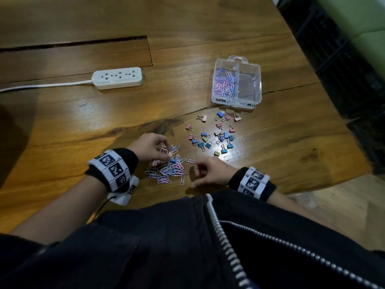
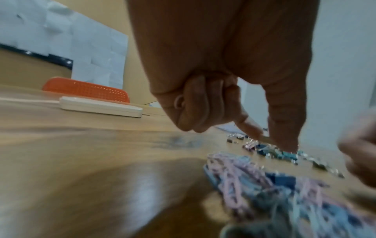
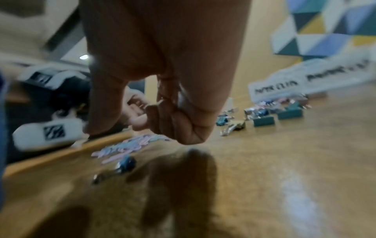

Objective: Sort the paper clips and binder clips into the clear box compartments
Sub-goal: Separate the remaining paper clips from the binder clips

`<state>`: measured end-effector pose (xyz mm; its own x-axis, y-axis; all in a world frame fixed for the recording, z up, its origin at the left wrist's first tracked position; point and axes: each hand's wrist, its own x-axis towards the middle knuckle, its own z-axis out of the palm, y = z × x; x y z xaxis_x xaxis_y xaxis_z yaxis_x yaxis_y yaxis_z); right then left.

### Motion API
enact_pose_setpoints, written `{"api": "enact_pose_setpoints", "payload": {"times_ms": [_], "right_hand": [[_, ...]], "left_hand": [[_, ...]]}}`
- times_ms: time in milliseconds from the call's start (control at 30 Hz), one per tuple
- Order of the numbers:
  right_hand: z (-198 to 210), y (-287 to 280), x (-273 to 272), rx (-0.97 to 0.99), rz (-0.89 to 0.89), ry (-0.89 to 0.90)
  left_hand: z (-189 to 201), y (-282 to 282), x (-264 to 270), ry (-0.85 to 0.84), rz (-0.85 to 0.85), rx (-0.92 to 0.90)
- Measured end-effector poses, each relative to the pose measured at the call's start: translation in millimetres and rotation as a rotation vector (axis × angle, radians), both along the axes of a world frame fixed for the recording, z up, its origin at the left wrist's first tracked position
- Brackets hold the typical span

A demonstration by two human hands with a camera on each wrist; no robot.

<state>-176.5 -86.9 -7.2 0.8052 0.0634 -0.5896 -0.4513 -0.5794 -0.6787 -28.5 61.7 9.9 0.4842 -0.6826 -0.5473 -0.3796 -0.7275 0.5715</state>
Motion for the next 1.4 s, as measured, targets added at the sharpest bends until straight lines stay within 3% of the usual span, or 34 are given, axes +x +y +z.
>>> {"api": "enact_pose_setpoints", "payload": {"times_ms": [133,333,467,633,800,900,967,1100,1233,1400], "right_hand": [[-3,5,-1,-0.167,0.125,-0.08],[1,-10,0,-0.22,-0.013,-0.115],[1,-20,2,-0.255,-0.074,-0.116],[-2,-2,3,-0.147,-0.048,-0.125],[1,3,7,-0.091,-0.238,-0.169],[0,-2,8,-0.167,-0.277,-0.159],[0,-3,9,-0.151,-0.348,-0.162],[0,-3,11,-0.048,-0.469,-0.171],[-9,1,14,-0.149,-0.305,-0.19],[-17,4,21,-0.292,-0.163,-0.185]], "left_hand": [[-1,-26,-6,-0.057,0.075,-0.11],[-4,-33,-6,-0.358,-0.219,0.215],[-10,-28,-10,-0.363,-0.234,0.319],[-11,-25,-11,-0.271,-0.14,0.227],[-3,-34,-8,-0.093,0.078,-0.04],[0,-40,-5,-0.075,0.167,-0.146],[-2,-38,1,-0.116,0.114,-0.082],[-7,-25,6,-0.311,-0.174,0.194],[-16,-17,-5,-0.379,-0.305,0.291],[-26,-15,-19,-0.392,-0.34,0.209]]}}
